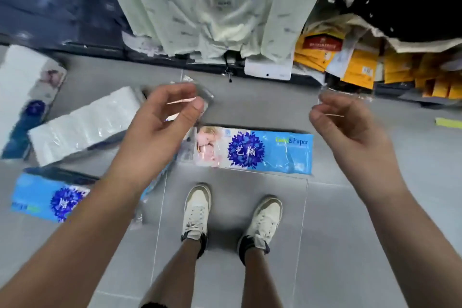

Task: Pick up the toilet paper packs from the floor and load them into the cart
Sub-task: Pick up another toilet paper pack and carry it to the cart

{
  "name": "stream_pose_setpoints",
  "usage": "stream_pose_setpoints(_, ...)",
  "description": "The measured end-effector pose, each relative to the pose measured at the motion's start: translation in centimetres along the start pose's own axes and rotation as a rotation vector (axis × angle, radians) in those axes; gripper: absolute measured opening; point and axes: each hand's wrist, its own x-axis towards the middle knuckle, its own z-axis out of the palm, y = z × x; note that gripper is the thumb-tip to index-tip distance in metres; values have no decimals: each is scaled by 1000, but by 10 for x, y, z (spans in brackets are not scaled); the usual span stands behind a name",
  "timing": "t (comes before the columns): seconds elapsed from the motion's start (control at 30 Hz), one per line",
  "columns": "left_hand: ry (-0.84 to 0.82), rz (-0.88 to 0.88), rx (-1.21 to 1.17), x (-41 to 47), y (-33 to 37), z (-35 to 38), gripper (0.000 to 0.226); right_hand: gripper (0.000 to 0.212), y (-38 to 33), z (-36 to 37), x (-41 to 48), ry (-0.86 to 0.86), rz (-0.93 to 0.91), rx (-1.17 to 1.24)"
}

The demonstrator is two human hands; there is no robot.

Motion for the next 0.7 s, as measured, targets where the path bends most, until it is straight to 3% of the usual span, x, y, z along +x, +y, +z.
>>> stream_pose_setpoints(0.1,-9,-36,21,23,-63,18,33,28,58,10,22,22,37,-26)
stream_pose_setpoints(0.33,-40,-105,25,65,-182,47,48,34,162,23,60,73,110,-51)
stream_pose_setpoints(0.7,-11,-207,190,97,-277,77,40,39,267,28,100,69,158,-277)
